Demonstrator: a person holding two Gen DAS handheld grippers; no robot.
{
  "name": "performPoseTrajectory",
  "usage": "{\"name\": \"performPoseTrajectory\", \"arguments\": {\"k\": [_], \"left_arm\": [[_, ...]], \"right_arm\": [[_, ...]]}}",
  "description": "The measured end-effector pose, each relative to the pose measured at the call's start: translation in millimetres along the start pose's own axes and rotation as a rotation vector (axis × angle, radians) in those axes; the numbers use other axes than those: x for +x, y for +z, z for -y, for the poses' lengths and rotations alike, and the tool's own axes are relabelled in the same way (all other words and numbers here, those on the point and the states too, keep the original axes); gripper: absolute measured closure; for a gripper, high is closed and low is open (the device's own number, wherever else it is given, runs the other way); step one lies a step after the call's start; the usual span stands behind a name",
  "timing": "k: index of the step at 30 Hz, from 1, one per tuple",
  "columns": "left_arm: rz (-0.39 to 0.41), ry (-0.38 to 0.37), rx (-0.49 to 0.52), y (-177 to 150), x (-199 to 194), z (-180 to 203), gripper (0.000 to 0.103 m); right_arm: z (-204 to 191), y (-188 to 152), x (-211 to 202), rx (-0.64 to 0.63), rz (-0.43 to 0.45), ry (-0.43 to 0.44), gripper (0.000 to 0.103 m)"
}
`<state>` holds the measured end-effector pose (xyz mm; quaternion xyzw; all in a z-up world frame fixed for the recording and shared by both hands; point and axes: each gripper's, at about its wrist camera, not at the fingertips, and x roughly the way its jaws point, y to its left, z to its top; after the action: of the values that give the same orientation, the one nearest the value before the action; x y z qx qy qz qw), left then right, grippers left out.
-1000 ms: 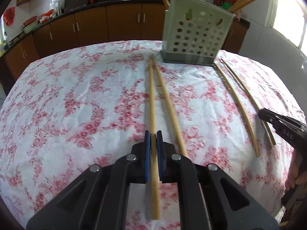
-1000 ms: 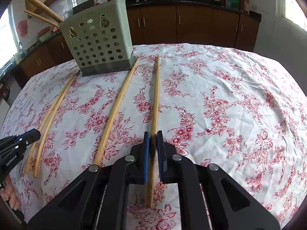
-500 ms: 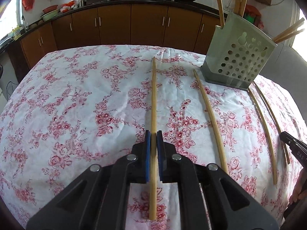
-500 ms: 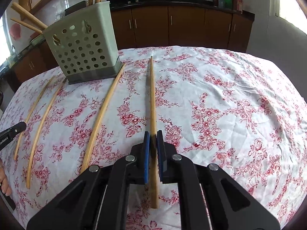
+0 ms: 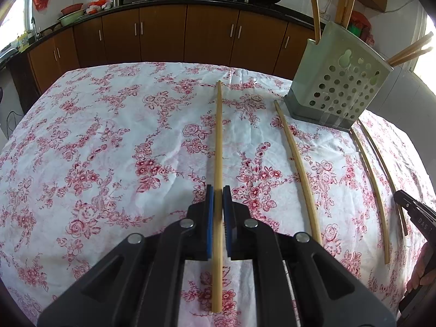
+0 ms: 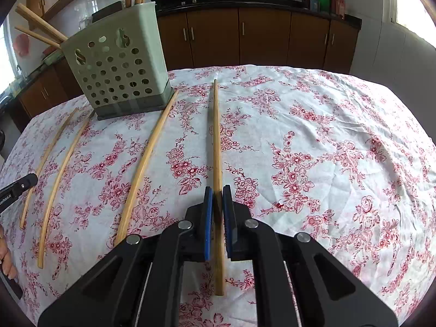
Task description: Organize utensils
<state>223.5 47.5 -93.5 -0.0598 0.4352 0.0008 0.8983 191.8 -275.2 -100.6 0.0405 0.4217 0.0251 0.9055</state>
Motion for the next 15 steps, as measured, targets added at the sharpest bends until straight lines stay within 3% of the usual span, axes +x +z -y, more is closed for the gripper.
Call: {"name": "performPoseTrajectory", "arguments": {"k": [15], "left_arm": [[0.000, -0.009, -0.007, 0.8, 0.7, -2.7, 0.093]], "right_arm": [[0.6, -0.5, -0.1, -0.002, 0.001, 0.000, 0.094]]}}
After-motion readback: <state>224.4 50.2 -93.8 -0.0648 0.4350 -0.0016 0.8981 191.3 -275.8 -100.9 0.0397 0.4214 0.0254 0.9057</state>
